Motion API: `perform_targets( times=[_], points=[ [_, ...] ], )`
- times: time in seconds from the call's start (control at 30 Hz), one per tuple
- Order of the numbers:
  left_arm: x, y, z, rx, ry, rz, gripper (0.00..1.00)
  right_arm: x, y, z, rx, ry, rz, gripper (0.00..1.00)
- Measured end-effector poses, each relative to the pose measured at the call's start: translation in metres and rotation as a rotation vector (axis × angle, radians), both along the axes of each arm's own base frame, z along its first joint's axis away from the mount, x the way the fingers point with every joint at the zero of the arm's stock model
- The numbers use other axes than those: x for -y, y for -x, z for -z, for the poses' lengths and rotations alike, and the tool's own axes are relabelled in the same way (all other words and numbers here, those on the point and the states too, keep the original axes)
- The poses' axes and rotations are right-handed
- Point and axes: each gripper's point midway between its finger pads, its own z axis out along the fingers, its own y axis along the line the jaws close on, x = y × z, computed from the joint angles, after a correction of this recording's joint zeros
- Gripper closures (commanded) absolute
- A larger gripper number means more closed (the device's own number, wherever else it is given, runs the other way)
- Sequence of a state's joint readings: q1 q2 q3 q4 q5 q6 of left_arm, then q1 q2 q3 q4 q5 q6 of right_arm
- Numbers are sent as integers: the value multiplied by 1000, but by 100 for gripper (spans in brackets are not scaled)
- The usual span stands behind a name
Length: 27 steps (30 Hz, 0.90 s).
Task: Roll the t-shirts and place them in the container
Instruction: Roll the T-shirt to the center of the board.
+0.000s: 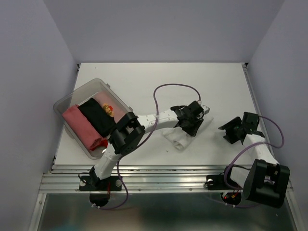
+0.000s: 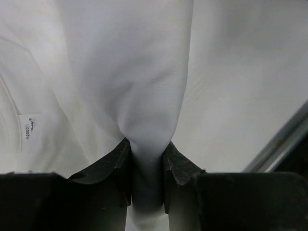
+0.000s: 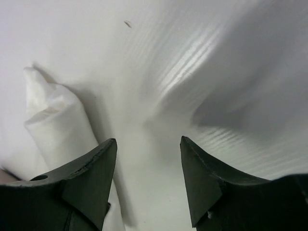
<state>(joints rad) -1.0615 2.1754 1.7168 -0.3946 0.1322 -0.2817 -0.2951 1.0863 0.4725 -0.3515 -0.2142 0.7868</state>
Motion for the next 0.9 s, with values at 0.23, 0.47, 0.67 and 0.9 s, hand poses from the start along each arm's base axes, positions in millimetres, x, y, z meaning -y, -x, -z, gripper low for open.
perform_targets(
  times=[0.23,0.47,0.67,0.9],
  points=[
    [11,21,-8,-236,232,112,98,0,-16,-37,104,47,-87,39],
    [10,40,-20,-438,372,199,97,-6,-26,-70,195,64,-168,43],
    [9,44,-18,-565,432,229,96,-17,-20,-75,216,41,-247,58],
    [4,42,-13,-659,461,230,95,-32,-11,-92,285,30,-309,83]
  ],
)
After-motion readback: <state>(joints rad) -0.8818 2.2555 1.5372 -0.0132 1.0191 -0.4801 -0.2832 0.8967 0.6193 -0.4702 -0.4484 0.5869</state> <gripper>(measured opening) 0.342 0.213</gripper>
